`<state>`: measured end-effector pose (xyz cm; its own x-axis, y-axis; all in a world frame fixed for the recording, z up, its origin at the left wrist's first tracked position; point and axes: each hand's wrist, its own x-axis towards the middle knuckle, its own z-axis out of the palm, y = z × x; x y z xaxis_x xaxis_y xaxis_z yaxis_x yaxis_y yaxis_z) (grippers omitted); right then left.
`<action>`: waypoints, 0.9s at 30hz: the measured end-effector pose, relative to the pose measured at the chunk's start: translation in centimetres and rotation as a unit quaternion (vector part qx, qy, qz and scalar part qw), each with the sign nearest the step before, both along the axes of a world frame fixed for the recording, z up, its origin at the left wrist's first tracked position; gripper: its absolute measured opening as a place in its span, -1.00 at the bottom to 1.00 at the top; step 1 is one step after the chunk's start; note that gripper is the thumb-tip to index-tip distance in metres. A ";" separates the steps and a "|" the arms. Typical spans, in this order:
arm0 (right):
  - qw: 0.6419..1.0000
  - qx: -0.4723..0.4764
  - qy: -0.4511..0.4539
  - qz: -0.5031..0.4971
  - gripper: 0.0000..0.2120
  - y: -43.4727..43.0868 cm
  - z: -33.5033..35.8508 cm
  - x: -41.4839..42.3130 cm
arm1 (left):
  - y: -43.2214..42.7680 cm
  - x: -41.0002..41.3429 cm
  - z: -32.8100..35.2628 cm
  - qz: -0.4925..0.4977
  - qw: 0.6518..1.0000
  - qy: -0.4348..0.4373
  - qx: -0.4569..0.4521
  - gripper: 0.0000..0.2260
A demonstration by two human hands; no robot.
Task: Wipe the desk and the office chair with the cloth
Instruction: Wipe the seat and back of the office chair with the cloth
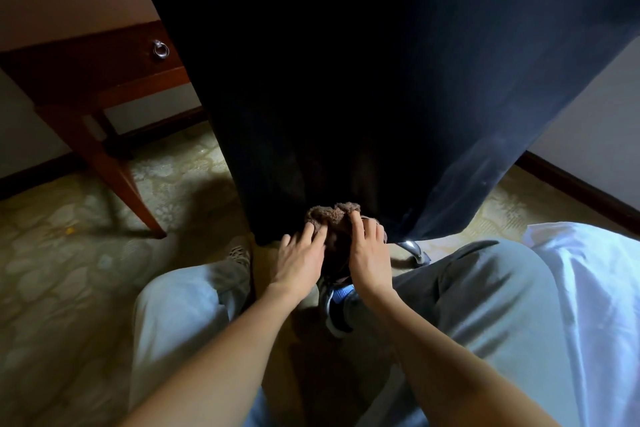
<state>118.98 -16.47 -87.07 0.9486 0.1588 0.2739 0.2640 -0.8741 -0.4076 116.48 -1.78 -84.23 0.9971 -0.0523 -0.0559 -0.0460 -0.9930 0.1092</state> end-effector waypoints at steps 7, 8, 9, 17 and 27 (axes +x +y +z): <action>0.999 -0.002 0.033 -0.005 -0.29 0.6 -0.2 -0.6 | 0.4 0.3 -0.8 0.007 1.000 0.021 -0.010 -0.55; 0.999 -0.003 0.035 -0.007 -0.28 0.6 -0.2 -0.6 | 0.4 0.3 -0.8 0.007 1.000 0.020 -0.011 -0.55; 0.999 -0.001 0.038 -0.009 -0.27 0.6 -0.2 -0.6 | 0.5 0.5 -0.9 0.006 1.000 0.020 -0.014 -0.56; 0.996 0.013 0.076 -0.034 -0.32 0.2 -0.3 -0.6 | -0.4 0.5 -1.3 0.004 0.999 0.019 -0.029 -0.56; 0.992 0.032 0.120 -0.021 -0.33 -1.3 1.1 -2.0 | -1.7 0.9 0.2 -0.016 0.997 0.081 -0.008 -0.53</action>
<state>116.99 -17.80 -86.02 0.9932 0.1065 0.0473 0.1157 -0.8525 -0.5098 117.38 -3.46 -84.01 0.9730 -0.0858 -0.2143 -0.0576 -0.9892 0.1344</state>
